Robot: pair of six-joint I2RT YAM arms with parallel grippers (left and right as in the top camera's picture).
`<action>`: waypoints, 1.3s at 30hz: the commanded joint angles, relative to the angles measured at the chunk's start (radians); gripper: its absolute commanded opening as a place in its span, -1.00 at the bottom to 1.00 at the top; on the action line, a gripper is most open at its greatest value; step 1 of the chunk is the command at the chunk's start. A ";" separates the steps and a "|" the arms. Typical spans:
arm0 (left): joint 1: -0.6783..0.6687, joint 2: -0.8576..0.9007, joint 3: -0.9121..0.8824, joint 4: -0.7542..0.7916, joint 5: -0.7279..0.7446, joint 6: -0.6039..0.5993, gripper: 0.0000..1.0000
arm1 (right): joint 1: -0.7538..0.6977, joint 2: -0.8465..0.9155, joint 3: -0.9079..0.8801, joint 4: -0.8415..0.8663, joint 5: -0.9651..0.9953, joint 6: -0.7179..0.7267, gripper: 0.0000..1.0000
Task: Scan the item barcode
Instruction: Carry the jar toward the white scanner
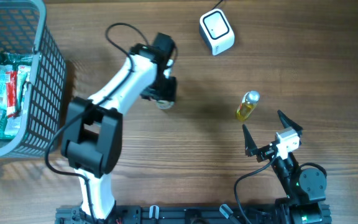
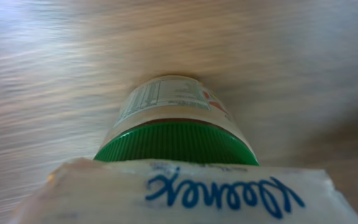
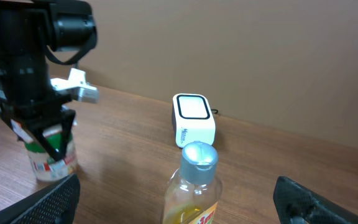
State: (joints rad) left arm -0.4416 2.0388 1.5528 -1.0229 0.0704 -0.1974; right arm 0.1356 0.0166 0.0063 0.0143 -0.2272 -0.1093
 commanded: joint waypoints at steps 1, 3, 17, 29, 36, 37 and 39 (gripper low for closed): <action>-0.088 0.013 -0.002 0.014 0.045 -0.054 0.17 | 0.000 0.002 -0.001 0.003 -0.002 0.005 0.99; -0.128 0.013 -0.002 0.022 0.045 -0.077 0.17 | 0.000 0.002 -0.001 0.003 -0.002 0.005 1.00; -0.374 0.013 -0.002 0.089 0.045 -0.156 0.20 | 0.000 0.002 -0.001 0.003 -0.002 0.005 0.99; -0.438 0.013 -0.002 0.121 -0.019 -0.182 0.33 | 0.000 0.002 -0.001 0.003 -0.002 0.005 1.00; -0.438 0.013 -0.002 0.115 -0.091 -0.186 0.33 | 0.000 0.002 -0.001 0.003 -0.002 0.005 0.99; -0.438 0.013 -0.002 0.115 -0.091 -0.186 0.33 | 0.000 0.002 -0.001 0.003 -0.002 0.004 1.00; -0.437 0.013 -0.002 0.115 -0.108 -0.186 0.33 | 0.000 0.002 -0.001 0.003 -0.002 0.005 0.99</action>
State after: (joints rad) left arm -0.8818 2.0392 1.5528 -0.9077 0.0151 -0.3672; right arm 0.1356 0.0166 0.0063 0.0143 -0.2272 -0.1093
